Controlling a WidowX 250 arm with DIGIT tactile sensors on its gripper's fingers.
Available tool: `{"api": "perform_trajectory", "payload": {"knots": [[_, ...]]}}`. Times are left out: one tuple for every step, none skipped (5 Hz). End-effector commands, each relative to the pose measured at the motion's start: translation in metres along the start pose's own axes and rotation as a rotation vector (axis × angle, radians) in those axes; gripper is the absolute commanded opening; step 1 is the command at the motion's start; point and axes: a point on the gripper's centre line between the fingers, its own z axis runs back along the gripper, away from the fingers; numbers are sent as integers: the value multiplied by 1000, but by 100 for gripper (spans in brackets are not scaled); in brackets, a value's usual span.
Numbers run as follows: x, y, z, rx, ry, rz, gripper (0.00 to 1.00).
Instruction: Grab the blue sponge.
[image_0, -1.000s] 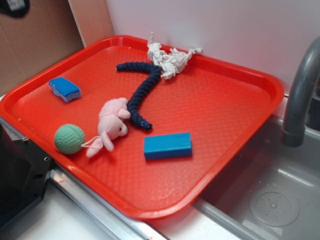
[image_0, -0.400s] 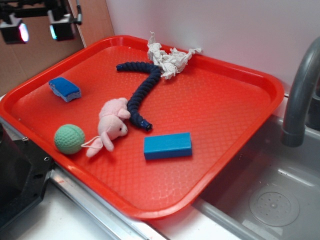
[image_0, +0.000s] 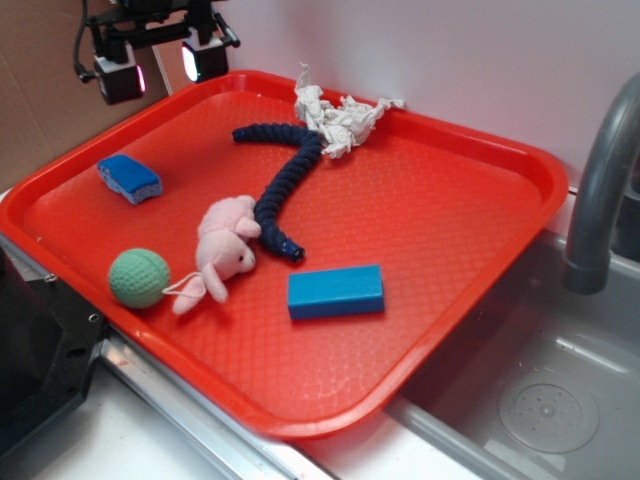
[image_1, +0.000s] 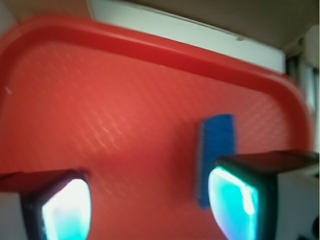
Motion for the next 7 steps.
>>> {"api": "perform_trajectory", "payload": {"knots": [[-7,71,4,-212,-19,-88,100],[-5,79,-13,-235,-13,-149,100],[-1,73,-23,-241,-17,-199,100],[1,67,-50,-200,6,-252,100],[-11,57,-79,-85,38,-294,100],[-20,81,-98,-23,27,-294,0],[-20,75,-82,-53,27,-353,0]]}}
